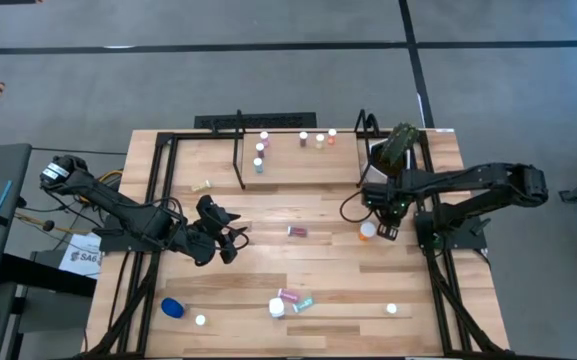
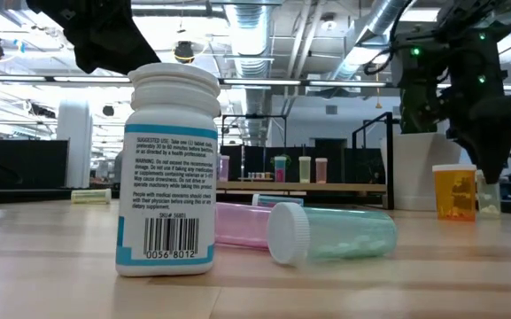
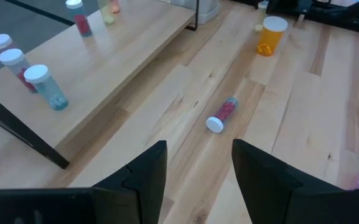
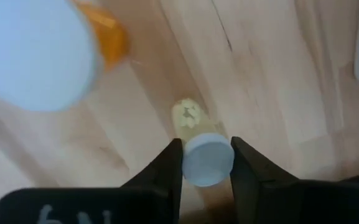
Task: Pick and place medicine bottles onto shelf by color
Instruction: Put the yellow pill bottle on the shelf
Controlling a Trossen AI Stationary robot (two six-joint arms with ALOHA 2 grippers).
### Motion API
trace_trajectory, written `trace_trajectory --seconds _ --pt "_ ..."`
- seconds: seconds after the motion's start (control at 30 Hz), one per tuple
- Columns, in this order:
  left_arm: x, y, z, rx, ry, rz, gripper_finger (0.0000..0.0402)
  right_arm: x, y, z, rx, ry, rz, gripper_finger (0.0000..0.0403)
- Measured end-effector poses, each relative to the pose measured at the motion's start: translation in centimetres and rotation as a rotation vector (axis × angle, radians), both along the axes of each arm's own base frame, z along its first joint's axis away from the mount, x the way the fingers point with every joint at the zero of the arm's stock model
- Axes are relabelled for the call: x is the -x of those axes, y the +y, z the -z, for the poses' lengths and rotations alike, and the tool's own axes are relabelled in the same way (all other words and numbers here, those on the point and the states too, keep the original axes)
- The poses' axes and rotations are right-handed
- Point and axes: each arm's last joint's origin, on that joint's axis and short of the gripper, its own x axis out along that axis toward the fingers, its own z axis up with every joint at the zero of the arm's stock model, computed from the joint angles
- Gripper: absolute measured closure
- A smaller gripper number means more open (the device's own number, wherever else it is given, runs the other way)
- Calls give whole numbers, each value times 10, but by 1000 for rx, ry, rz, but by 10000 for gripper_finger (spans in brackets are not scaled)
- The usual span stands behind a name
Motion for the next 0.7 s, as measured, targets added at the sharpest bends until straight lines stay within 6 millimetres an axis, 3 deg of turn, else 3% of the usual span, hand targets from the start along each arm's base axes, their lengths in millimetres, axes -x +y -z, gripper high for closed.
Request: trace_trajectory --seconds 0.2,0.47,0.7 --pt "0 0 0 0 -1 0 233 -16 -2 -35 8 -97 7 259" --pt "0 0 0 2 -4 0 233 -48 -8 -90 24 -245 110 274" --pt "-1 -1 1 -2 5 13 233 -86 -16 -100 30 -104 -2 263"
